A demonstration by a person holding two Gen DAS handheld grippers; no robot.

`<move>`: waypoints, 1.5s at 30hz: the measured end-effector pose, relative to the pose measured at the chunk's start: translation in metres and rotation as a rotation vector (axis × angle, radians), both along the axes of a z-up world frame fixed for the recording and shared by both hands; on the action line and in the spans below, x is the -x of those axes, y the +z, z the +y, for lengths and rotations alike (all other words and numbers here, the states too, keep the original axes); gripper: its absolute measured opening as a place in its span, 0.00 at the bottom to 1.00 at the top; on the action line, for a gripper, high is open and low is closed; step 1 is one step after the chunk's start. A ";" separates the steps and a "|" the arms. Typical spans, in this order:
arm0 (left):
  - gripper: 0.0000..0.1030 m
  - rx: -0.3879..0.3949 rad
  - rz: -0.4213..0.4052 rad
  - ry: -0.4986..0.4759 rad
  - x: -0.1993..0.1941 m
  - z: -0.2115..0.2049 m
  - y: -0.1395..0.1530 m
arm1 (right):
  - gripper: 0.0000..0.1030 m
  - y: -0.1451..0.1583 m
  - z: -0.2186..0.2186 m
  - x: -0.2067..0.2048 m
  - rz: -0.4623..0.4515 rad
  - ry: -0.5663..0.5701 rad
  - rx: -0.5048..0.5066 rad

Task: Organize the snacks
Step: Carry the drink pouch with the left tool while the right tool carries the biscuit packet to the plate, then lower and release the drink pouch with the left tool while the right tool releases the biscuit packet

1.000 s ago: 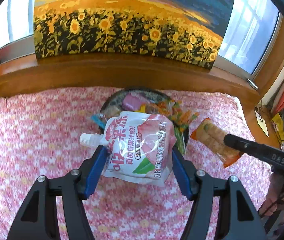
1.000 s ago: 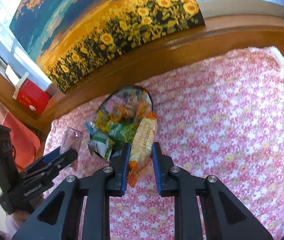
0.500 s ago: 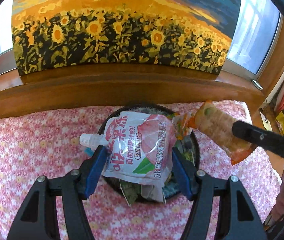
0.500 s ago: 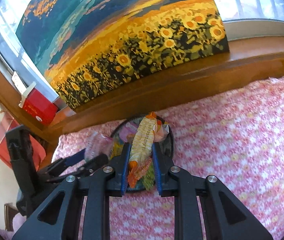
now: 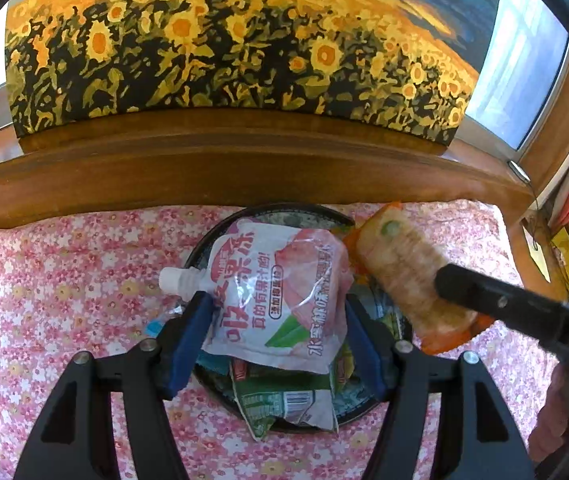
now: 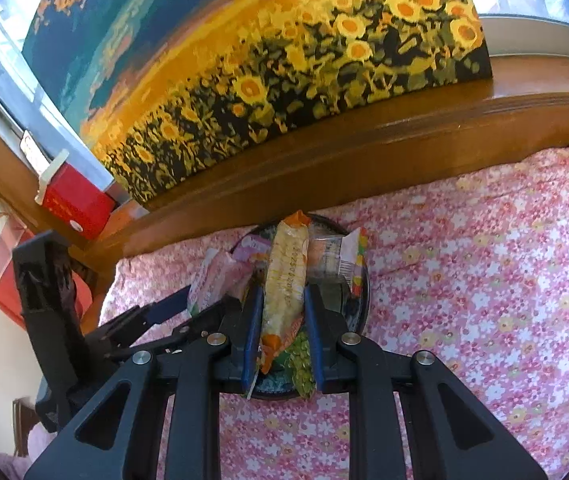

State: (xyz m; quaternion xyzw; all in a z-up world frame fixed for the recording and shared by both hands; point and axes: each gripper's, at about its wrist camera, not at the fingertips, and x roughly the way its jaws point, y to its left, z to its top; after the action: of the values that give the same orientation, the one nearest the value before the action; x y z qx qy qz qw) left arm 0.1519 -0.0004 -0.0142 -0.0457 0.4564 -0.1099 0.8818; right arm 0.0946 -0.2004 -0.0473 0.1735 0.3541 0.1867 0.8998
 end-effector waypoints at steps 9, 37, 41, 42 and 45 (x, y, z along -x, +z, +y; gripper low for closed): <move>0.68 0.024 0.009 -0.023 -0.007 -0.004 0.000 | 0.21 -0.010 0.002 -0.011 0.010 0.008 0.005; 0.83 0.003 -0.053 -0.079 -0.006 -0.015 0.017 | 0.33 -0.001 -0.005 -0.007 -0.016 -0.003 -0.048; 0.83 0.005 -0.045 -0.058 0.001 -0.013 0.021 | 0.33 0.000 -0.006 -0.001 -0.018 -0.007 -0.046; 0.83 0.008 -0.044 -0.053 0.003 -0.012 0.022 | 0.33 0.001 -0.006 0.001 -0.019 -0.007 -0.046; 0.83 0.004 -0.043 -0.040 0.009 -0.011 0.025 | 0.33 0.002 -0.006 0.006 -0.024 -0.008 -0.044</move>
State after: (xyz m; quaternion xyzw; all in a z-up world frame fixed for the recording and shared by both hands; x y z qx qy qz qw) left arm 0.1429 -0.0110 0.0112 -0.0359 0.4381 -0.1295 0.8888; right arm 0.0882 -0.2067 -0.0455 0.1922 0.3386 0.1929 0.9007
